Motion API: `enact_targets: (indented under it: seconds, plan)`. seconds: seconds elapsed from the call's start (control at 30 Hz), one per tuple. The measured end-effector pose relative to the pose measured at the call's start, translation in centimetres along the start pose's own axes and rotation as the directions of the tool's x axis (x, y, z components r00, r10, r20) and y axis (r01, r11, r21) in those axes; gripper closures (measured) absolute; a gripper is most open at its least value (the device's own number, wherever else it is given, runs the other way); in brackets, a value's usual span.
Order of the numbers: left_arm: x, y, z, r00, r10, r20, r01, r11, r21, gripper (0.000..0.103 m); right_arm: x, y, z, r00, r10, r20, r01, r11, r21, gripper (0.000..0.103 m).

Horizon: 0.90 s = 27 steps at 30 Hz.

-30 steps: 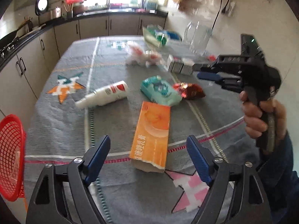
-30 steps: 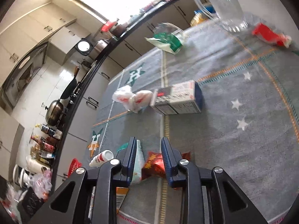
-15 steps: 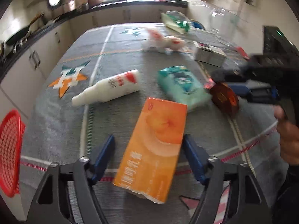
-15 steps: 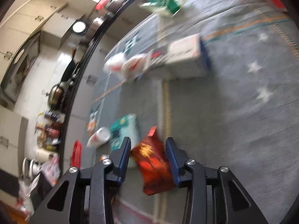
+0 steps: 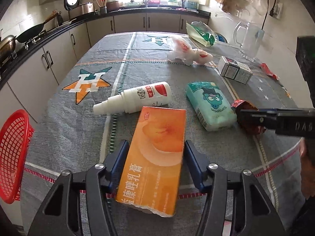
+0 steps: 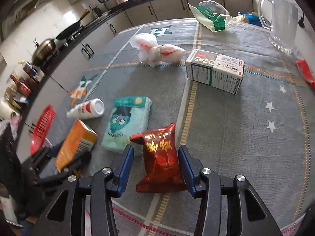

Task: Collect trash
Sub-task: 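Lift the red snack bag and orange box off the table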

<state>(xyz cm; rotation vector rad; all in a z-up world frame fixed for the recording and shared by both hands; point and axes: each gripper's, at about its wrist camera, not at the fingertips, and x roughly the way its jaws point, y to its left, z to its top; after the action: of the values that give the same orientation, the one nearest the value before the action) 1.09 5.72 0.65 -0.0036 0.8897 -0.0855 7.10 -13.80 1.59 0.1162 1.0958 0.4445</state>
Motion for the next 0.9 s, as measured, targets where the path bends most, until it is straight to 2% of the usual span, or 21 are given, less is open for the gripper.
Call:
enact_targets:
  seconds: [0.07, 0.13, 0.17, 0.2, 0.27, 0.37, 0.47, 0.53, 0.6, 0.67, 0.8, 0.9]
  plan:
    - [0.0, 0.3, 0.0, 1.000, -0.007, 0.005, 0.007, 1.000, -0.016, 0.056, 0.1, -0.2, -0.3, 1.000, 0.000, 0.002, 0.000, 1.000, -0.008, 0.049]
    - [-0.1, 0.7, 0.0, 1.000, -0.025, 0.011, 0.026, 0.999, -0.036, 0.057, 0.0, -0.3, -0.4, 1.000, -0.005, 0.010, 0.006, 1.000, -0.024, 0.050]
    - [-0.2, 0.9, 0.0, 0.999, -0.038, 0.015, 0.038, 0.998, -0.049, 0.057, 0.0, -0.1, -0.5, 1.000, -0.014, 0.014, 0.015, 0.999, -0.031, 0.054]
    - [-0.2, 1.1, 0.0, 0.999, -0.043, 0.020, 0.044, 0.997, -0.059, 0.057, 0.0, 0.0, -0.7, 0.999, -0.035, 0.019, 0.035, 0.999, -0.039, 0.066]
    - [-0.5, 1.3, 0.0, 0.998, -0.053, 0.034, 0.055, 0.996, -0.071, 0.057, -0.1, 0.3, -0.8, 0.999, -0.043, 0.030, 0.044, 0.998, -0.038, 0.069]
    - [-1.1, 1.6, -0.1, 0.994, -0.077, 0.072, 0.083, 0.993, -0.090, 0.057, -0.9, 0.0, -0.6, 0.996, -0.025, 0.090, 0.026, 1.000, -0.012, 0.069]
    - [-1.8, 2.2, -0.2, 0.990, -0.079, 0.115, 0.093, 0.988, -0.125, 0.057, -2.9, 0.3, -0.5, 0.980, 0.037, 0.196, -0.034, 0.999, -0.016, 0.069]
    - [-2.2, 2.5, -0.2, 0.988, -0.060, 0.139, 0.081, 0.986, -0.144, 0.057, -3.9, 0.8, -0.6, 0.964, 0.062, 0.257, -0.057, 0.998, -0.028, 0.069]
    - [-2.8, 2.7, -0.2, 0.984, -0.037, 0.176, 0.065, 0.986, -0.155, 0.057, -4.3, 1.5, -0.7, 0.955, 0.093, 0.282, -0.085, 0.996, -0.042, 0.069]
    - [-3.9, 2.7, -0.3, 0.972, 0.019, 0.234, 0.020, 0.987, -0.162, 0.057, -4.7, 2.0, -0.8, 0.944, 0.111, 0.310, -0.100, 0.994, -0.051, 0.069]
    - [-5.2, 2.8, -0.3, 0.947, 0.090, 0.308, -0.038, 0.984, -0.172, 0.057, -4.6, 3.3, -1.2, 0.938, 0.127, 0.321, -0.106, 0.991, -0.084, 0.069]
    - [-5.0, 2.7, -0.3, 0.949, 0.092, 0.302, -0.041, 0.985, -0.170, 0.057, -4.4, 3.8, -1.4, 0.937, 0.136, 0.321, -0.110, 0.989, -0.099, 0.069]
